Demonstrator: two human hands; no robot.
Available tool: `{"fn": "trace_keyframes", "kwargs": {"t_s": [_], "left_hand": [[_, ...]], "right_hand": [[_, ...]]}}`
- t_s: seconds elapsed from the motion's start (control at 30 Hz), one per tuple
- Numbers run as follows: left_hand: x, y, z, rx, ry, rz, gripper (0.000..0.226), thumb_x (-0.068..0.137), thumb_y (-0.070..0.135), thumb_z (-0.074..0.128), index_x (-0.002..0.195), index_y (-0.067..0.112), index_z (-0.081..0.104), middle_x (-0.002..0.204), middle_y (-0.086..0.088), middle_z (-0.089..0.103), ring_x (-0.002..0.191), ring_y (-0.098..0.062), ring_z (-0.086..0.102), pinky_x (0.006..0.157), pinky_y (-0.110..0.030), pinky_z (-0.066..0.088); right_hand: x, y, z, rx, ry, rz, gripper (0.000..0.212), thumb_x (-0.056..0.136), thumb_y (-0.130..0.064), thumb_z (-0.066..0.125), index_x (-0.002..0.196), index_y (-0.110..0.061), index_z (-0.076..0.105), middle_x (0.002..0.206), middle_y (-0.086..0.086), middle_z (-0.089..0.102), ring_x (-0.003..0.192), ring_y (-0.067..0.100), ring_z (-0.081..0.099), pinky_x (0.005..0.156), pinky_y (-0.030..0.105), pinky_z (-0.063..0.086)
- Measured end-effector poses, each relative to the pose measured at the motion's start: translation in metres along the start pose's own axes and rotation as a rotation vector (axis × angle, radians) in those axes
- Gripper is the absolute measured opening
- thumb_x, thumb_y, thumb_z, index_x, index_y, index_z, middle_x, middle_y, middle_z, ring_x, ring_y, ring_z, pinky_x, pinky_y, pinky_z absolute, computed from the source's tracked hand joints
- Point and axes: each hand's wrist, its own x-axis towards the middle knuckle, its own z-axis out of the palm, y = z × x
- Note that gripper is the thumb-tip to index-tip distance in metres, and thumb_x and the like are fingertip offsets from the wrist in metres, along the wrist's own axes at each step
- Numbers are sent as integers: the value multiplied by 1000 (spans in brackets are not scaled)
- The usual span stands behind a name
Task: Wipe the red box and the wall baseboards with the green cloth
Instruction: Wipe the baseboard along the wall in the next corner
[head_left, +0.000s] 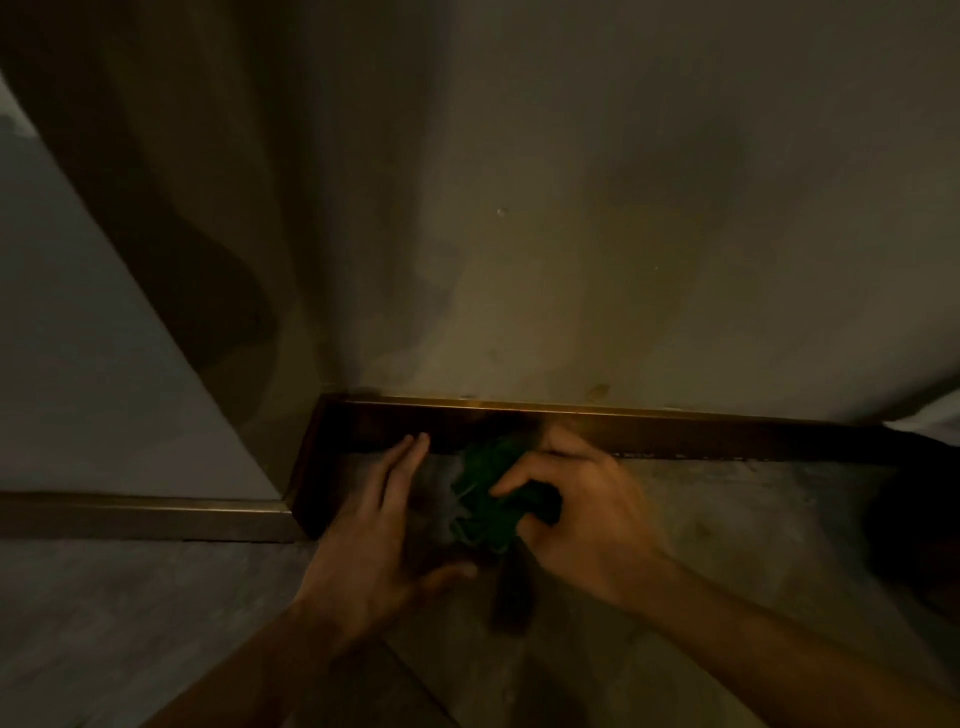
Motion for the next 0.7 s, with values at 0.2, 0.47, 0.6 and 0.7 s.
{"fn": "trace_keyframes", "kwargs": {"t_s": [0.2,0.47,0.6,0.7], "left_hand": [[-6,23,-5,-48,-59,142,108,66,69,74,150,54,6,151,24,35,124,0,48,93,-32,49],[12,45,-36,84,38,212,44,78,26,72,113,44,53,108,20,64,95,-1,63,72,-40,56],[25,66,-45,305,62,249,43,75,26,65,112,42,51,103,17,59,94,-11,61,67,-37,52],[31,74,-42,457,46,274,40,76,29,69,110,39,50,98,10,57,90,-19,60,65,-36,50]], "right_hand": [[0,-19,6,690,-224,179,30,79,-3,76,94,-28,76,100,-6,73,95,10,69,84,35,59],[-1,5,-13,511,-279,136,63,69,-22,89,119,-37,54,97,0,58,93,14,60,85,30,51],[4,19,-14,154,-205,3,68,67,-20,86,125,-38,56,107,-10,53,95,6,56,80,19,49],[4,21,-12,-160,-147,-65,58,72,-18,77,122,-35,53,112,-9,52,102,15,54,76,33,53]]}}
